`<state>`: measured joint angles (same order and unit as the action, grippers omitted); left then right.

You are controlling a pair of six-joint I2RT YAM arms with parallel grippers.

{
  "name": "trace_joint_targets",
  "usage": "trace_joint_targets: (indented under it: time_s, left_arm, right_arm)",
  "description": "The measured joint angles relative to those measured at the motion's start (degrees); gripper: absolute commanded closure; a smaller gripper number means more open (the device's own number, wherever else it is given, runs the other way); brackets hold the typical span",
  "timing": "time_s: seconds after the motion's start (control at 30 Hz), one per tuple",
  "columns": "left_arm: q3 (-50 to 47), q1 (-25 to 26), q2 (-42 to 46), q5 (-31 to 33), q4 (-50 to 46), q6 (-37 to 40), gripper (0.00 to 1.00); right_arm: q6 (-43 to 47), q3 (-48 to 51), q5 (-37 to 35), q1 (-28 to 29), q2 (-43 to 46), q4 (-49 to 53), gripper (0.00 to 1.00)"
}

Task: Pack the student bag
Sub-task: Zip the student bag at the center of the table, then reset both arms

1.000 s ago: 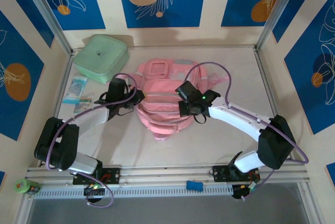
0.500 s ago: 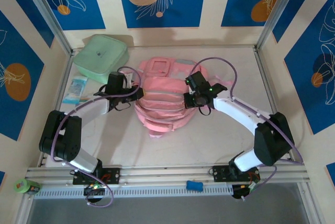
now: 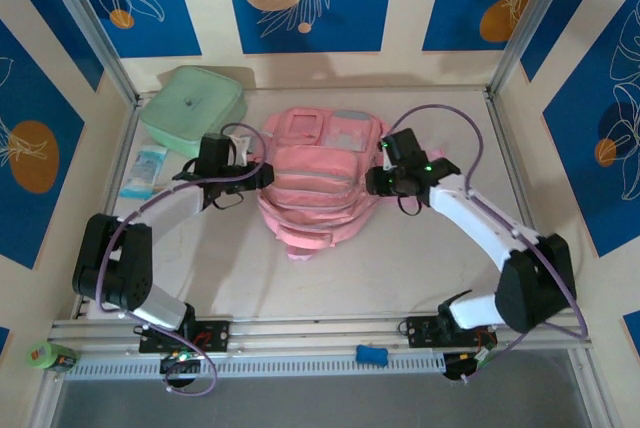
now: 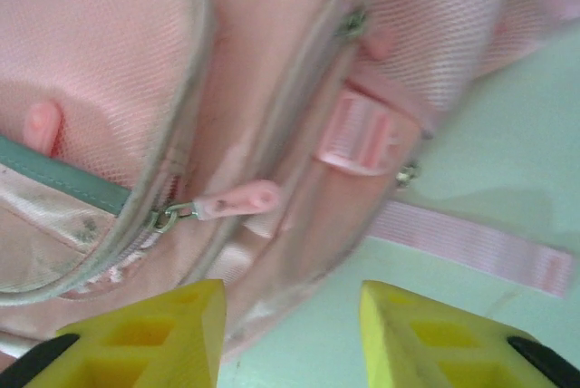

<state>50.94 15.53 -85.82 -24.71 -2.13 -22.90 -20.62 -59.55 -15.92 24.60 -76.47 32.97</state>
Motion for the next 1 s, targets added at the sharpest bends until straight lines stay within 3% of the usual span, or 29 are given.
trace_joint_targets:
  time_s: [0.17,0.3,0.43,0.53,0.67,0.83,1.0]
  left_arm:
    - [-1.9,-0.5,8.0,1.1,-2.1,-0.7,0.30]
    - [-3.7,-0.9,15.2,11.8,-6.9,-0.1,0.01]
    - [-7.4,-2.4,19.9,29.4,-9.0,0.9,0.01]
    - [-11.7,-6.0,18.4,38.3,-6.2,3.9,0.01]
    - [-16.3,-9.2,11.3,44.5,2.4,10.4,0.01]
    - [-24.2,-9.8,5.2,42.5,22.3,18.6,0.01]
    - [-27.5,-10.6,-1.3,33.8,41.7,22.8,0.01]
  right_arm:
    - [-1.3,4.3,-1.5,-6.4,7.8,-1.1,0.34]
    - [-2.9,11.7,-6.0,-13.9,12.3,-5.6,0.29]
    - [-2.3,23.8,-9.3,-21.2,15.5,-16.8,0.09]
    - [1.0,32.2,-9.3,-23.9,14.2,-29.0,0.00]
    - [4.2,36.7,-4.8,-27.9,7.6,-43.5,0.01]
    - [7.4,34.5,4.4,-29.6,-2.2,-55.9,0.01]
    - [11.5,35.8,13.2,-27.6,-8.9,-71.8,0.01]
